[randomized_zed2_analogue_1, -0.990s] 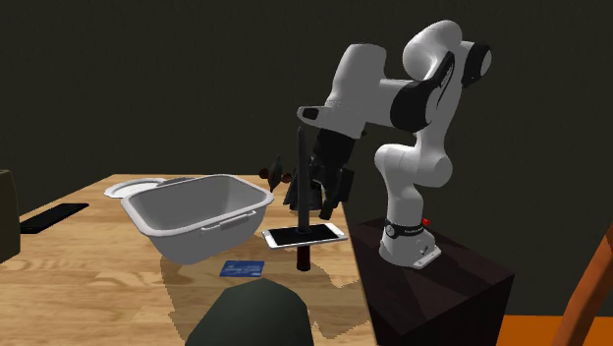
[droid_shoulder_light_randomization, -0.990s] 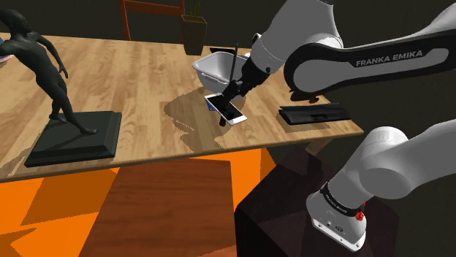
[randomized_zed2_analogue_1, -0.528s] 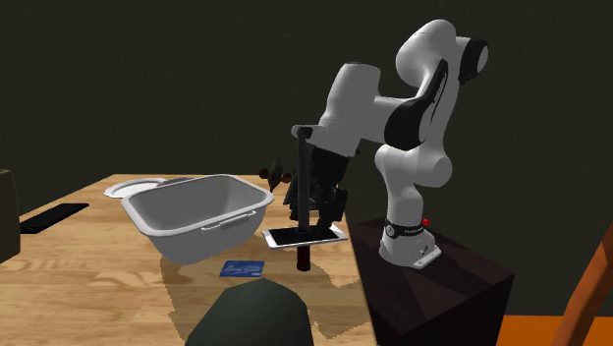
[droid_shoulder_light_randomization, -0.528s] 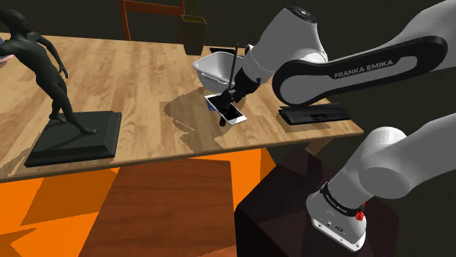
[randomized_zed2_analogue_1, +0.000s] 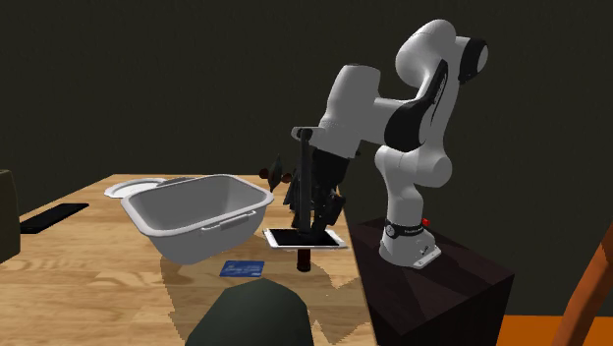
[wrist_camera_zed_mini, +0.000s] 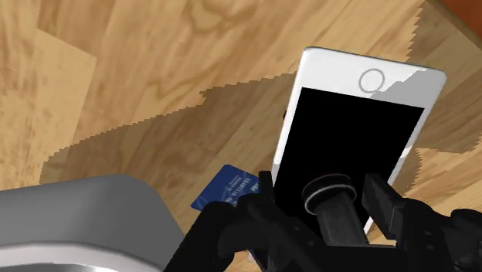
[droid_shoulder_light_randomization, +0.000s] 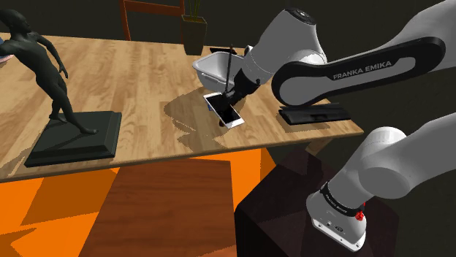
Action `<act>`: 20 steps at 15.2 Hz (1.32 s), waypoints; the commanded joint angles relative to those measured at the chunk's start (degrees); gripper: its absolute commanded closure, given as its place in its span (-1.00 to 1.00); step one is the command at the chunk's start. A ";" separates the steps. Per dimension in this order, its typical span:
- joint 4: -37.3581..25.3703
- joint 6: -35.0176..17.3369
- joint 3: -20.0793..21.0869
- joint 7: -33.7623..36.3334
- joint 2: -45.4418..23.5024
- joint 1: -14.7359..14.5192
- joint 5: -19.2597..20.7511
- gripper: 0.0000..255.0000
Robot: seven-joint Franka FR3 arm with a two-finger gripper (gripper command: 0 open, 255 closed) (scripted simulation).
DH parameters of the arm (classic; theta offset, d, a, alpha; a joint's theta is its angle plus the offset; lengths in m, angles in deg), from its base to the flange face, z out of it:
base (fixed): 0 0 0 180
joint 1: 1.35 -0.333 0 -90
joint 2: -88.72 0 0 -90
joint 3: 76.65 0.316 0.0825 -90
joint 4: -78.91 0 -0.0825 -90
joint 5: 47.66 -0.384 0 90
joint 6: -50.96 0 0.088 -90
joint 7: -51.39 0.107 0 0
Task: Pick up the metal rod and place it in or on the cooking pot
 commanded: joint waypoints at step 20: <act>-5.97 9.56 -1.30 -1.05 3.61 -0.45 -0.46 1.00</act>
